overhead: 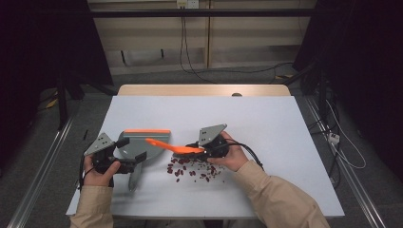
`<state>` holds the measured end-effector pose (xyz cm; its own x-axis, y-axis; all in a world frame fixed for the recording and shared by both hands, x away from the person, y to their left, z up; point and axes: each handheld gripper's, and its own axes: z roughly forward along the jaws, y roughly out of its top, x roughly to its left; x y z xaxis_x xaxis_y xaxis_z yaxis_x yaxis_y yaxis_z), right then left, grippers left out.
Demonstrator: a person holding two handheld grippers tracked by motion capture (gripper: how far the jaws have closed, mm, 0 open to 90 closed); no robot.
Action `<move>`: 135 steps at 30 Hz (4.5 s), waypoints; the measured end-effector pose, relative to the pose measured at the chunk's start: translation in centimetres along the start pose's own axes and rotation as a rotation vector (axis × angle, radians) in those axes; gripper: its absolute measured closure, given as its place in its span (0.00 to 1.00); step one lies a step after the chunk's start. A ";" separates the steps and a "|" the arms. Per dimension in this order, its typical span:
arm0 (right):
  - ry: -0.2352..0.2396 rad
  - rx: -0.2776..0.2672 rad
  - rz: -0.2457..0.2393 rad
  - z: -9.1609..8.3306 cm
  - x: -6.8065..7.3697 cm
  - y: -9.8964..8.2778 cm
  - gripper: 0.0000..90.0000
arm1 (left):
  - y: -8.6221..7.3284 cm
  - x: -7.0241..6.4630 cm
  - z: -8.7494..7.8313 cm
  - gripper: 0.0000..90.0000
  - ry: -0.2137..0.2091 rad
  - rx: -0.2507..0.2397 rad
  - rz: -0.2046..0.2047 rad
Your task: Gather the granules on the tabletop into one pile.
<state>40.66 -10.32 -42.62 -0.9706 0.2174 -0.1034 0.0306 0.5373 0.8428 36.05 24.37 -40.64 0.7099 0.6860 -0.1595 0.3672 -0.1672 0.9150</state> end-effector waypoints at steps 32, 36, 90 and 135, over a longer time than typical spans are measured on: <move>-0.205 -0.227 0.686 -1.0 4.6 1.1 0.79 | 0.0 -0.1 0.1 0.06 0.002 0.004 0.009; -0.228 -0.248 0.719 -0.7 5.4 1.3 0.79 | -0.1 -0.1 0.2 0.06 0.006 0.006 0.010; -0.285 -0.118 0.867 4.2 6.3 0.6 0.78 | 0.1 -0.1 -0.1 0.06 -0.001 -0.011 0.011; -0.428 -0.084 0.962 -2.7 4.2 -3.7 0.78 | 0.2 -0.4 0.3 0.06 -0.004 -0.003 0.024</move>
<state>35.78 -13.61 -44.70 -0.3809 0.7998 0.4640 0.7099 -0.0686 0.7010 35.99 23.85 -40.54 0.7207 0.6791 -0.1394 0.3488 -0.1814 0.9195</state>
